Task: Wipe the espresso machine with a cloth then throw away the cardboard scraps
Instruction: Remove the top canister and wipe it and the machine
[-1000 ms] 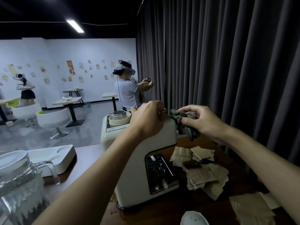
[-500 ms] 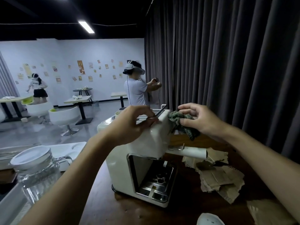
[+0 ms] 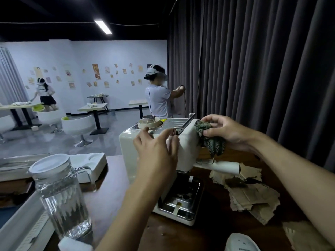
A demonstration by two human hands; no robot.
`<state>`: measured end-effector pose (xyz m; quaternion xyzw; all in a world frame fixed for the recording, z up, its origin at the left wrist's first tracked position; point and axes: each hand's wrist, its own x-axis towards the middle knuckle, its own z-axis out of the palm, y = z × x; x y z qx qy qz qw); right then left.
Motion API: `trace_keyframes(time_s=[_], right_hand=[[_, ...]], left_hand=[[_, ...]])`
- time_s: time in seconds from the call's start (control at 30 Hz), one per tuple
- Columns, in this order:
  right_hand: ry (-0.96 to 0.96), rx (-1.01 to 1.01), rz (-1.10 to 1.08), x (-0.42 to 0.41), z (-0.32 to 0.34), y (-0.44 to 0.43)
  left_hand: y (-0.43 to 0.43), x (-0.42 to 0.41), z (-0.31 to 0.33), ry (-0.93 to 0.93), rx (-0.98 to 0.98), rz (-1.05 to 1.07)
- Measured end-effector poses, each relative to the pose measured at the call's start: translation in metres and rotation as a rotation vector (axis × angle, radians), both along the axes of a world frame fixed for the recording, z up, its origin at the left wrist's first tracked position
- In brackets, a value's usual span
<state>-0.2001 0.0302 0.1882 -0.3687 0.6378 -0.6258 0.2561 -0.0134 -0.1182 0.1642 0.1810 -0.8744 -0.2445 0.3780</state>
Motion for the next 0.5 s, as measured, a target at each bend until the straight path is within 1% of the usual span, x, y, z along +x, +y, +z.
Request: trace_keyframes(time_s=[0.07, 0.17, 0.3, 0.43, 0.5], right_hand=[[0.005, 0.0, -0.018, 0.001, 0.0, 0.003], [0.033, 0.013, -0.024, 0.004, 0.001, 0.01], [0.068, 0.029, -0.017, 0.018, 0.008, 0.023], [0.188, 0.13, 0.009, 0.039, 0.011, 0.033], [0.246, 0.147, 0.027, 0.052, 0.01, 0.036]], left_hand=[[0.003, 0.002, -0.005, 0.078, 0.085, -0.064], [-0.005, 0.002, 0.001, 0.149, 0.165, -0.136], [-0.03, 0.005, 0.001, 0.243, 0.214, -0.241], [-0.061, 0.013, 0.002, 0.25, 0.301, -0.395], [-0.069, 0.017, 0.006, 0.255, 0.323, -0.466]])
